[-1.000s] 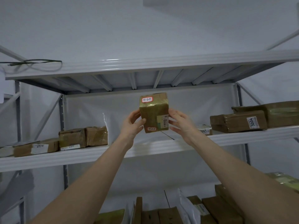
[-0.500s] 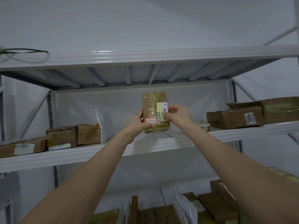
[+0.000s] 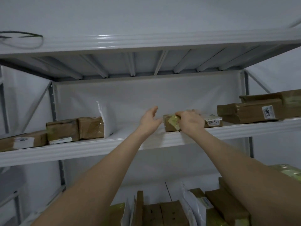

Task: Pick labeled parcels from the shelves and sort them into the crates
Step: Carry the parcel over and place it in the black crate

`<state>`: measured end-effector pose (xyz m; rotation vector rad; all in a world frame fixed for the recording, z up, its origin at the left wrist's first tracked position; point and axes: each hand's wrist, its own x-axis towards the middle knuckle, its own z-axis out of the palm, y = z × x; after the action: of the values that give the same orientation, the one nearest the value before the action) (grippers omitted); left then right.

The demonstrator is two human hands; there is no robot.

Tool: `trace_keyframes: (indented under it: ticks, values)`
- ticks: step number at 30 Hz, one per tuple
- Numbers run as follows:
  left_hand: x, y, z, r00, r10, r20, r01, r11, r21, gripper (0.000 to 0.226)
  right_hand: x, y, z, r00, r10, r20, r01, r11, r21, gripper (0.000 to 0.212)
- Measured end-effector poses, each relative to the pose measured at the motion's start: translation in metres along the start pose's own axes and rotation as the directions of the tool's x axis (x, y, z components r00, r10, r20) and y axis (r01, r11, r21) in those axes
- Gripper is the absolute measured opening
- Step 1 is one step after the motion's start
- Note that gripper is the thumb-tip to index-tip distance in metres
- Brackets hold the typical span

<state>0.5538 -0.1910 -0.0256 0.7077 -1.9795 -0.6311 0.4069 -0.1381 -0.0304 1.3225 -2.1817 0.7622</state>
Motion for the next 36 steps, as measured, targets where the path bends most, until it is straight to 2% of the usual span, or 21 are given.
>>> trace_keyframes:
  ticks: [3,5,7,9,10,13,15,17,18,20,22,23,25,26,27,30,31,34,36]
  values:
    - [-0.009,-0.008,-0.027,0.970,0.170,-0.176,-0.121,0.959,0.257,0.056,0.003,-0.016,0.008,0.999,0.012,-0.042,-0.013,1.000,-0.026,0.040]
    - [-0.015,-0.012,-0.048,0.888,0.334,-0.315,-0.179,0.884,0.432,0.056,0.000,-0.042,0.009,0.992,-0.093,-0.085,0.099,0.993,0.068,0.045]
    - [-0.018,-0.015,-0.070,0.784,0.419,-0.459,-0.145,0.842,0.520,0.061,-0.006,-0.071,0.008,0.970,-0.221,-0.097,0.233,0.962,0.145,0.051]
    - [-0.017,-0.023,-0.093,0.714,0.385,-0.584,-0.026,0.849,0.528,0.072,-0.010,-0.097,0.009,0.958,-0.270,-0.092,0.283,0.937,0.202,0.050]
    - [-0.016,-0.028,-0.103,0.702,0.331,-0.630,0.052,0.860,0.508,0.078,-0.011,-0.107,0.012,0.959,-0.270,-0.084,0.283,0.928,0.242,0.050]
    - [-0.014,-0.047,-0.128,0.727,0.062,-0.684,0.307,0.862,0.403,0.092,-0.016,-0.125,0.020,0.964,-0.262,-0.035,0.255,0.889,0.381,0.050]
    - [-0.012,-0.061,-0.136,0.769,-0.053,-0.637,0.389,0.830,0.400,0.076,-0.018,-0.131,0.024,0.971,-0.237,-0.014,0.217,0.862,0.457,0.049]
    - [-0.012,-0.067,-0.135,0.824,-0.046,-0.565,0.347,0.830,0.437,0.044,-0.020,-0.132,0.026,0.976,-0.217,0.005,0.186,0.846,0.499,0.050]
    - [-0.013,-0.067,-0.133,0.848,-0.017,-0.529,0.304,0.834,0.460,0.035,-0.021,-0.132,0.027,0.978,-0.210,0.014,0.171,0.836,0.521,0.050]
    - [-0.018,-0.064,-0.124,0.883,0.071,-0.463,0.201,0.835,0.511,0.032,-0.020,-0.127,0.028,0.984,-0.176,0.040,0.119,0.799,0.589,0.051]
    - [-0.024,-0.059,-0.113,0.908,0.168,-0.383,0.079,0.830,0.553,0.030,-0.019,-0.121,0.028,0.990,-0.117,0.079,0.025,0.701,0.712,0.052]
    - [-0.027,-0.057,-0.109,0.922,0.209,-0.325,0.013,0.824,0.567,0.028,-0.020,-0.119,0.025,0.991,-0.077,0.109,-0.037,0.629,0.776,0.058]
    - [-0.033,-0.057,-0.101,0.951,0.249,-0.185,-0.099,0.808,0.581,0.026,-0.021,-0.113,0.022,0.986,0.019,0.163,-0.149,0.516,0.843,0.087]
    - [-0.037,-0.056,-0.098,0.961,0.253,-0.115,-0.143,0.805,0.576,0.025,-0.022,-0.108,0.022,0.981,0.050,0.189,-0.188,0.501,0.845,0.097]
    - [-0.040,-0.057,-0.094,0.965,0.258,-0.056,-0.184,0.810,0.557,0.024,-0.024,-0.104,0.022,0.975,0.068,0.211,-0.215,0.516,0.829,0.098]
    - [-0.053,-0.056,-0.086,0.969,0.245,0.014,-0.224,0.859,0.461,0.024,-0.033,-0.094,0.020,0.965,0.121,0.231,-0.256,0.605,0.754,0.072]
    - [-0.057,-0.055,-0.084,0.973,0.230,0.023,-0.217,0.872,0.439,0.024,-0.035,-0.092,0.019,0.965,0.131,0.229,-0.260,0.614,0.745,0.071]
    - [-0.067,-0.052,-0.084,0.983,0.176,0.051,-0.182,0.905,0.384,0.022,-0.044,-0.087,0.021,0.955,0.124,0.268,-0.291,0.550,0.783,0.074]
    - [-0.073,-0.051,-0.085,0.989,0.148,0.018,-0.145,0.927,0.346,0.017,-0.050,-0.082,0.023,0.950,0.118,0.290,-0.308,0.516,0.799,0.073]
